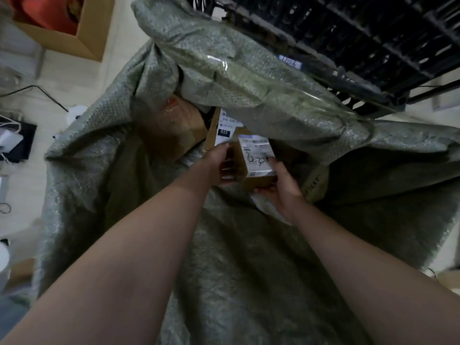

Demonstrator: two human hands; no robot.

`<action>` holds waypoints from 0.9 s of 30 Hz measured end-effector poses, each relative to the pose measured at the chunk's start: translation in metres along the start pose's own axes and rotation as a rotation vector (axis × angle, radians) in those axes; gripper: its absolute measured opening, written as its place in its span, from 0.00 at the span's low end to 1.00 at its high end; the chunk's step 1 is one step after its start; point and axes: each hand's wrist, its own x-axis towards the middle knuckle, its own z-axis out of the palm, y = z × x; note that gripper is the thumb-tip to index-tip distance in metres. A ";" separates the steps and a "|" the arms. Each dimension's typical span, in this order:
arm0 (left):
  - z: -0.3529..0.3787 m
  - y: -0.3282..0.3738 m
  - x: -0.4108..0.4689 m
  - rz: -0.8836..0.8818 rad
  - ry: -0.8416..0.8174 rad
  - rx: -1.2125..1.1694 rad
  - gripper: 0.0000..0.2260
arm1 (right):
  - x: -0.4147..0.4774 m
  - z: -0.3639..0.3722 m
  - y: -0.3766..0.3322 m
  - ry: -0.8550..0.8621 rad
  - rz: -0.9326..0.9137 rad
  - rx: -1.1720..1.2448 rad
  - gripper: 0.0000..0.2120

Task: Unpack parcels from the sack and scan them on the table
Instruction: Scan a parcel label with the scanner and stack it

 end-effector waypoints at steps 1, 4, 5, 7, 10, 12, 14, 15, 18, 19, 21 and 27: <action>-0.002 -0.001 0.005 0.005 0.001 -0.017 0.19 | 0.003 0.001 0.001 -0.021 -0.010 -0.014 0.19; -0.009 -0.005 0.016 0.047 0.002 -0.148 0.19 | 0.005 0.001 0.001 -0.050 -0.029 -0.006 0.14; -0.011 -0.006 0.018 0.063 -0.004 -0.213 0.18 | 0.006 -0.001 0.003 -0.063 -0.030 0.011 0.13; -0.017 -0.010 0.023 0.094 0.001 -0.290 0.16 | 0.006 -0.008 0.007 -0.083 -0.032 0.070 0.13; -0.023 -0.016 0.027 0.166 0.054 -0.200 0.16 | 0.003 -0.024 0.016 -0.050 -0.029 0.145 0.16; -0.024 -0.020 0.025 0.205 0.060 -0.173 0.15 | -0.002 -0.033 0.024 -0.039 -0.044 0.143 0.18; -0.027 -0.020 0.021 0.261 0.070 -0.192 0.14 | -0.006 -0.033 0.029 -0.030 -0.056 0.146 0.18; -0.031 -0.020 0.019 0.283 0.076 -0.231 0.14 | -0.008 -0.033 0.030 -0.032 -0.053 0.151 0.19; -0.041 -0.020 0.012 0.327 0.096 -0.343 0.15 | -0.009 -0.032 0.028 0.000 -0.080 0.083 0.20; -0.042 -0.020 0.008 0.334 0.097 -0.366 0.15 | -0.010 -0.031 0.027 0.023 -0.104 0.037 0.20; -0.042 -0.021 0.002 0.346 0.090 -0.384 0.14 | -0.012 -0.028 0.026 0.059 -0.145 -0.033 0.19; -0.048 -0.028 -0.002 0.349 0.087 -0.177 0.13 | -0.013 -0.003 0.018 0.046 -0.124 -0.143 0.21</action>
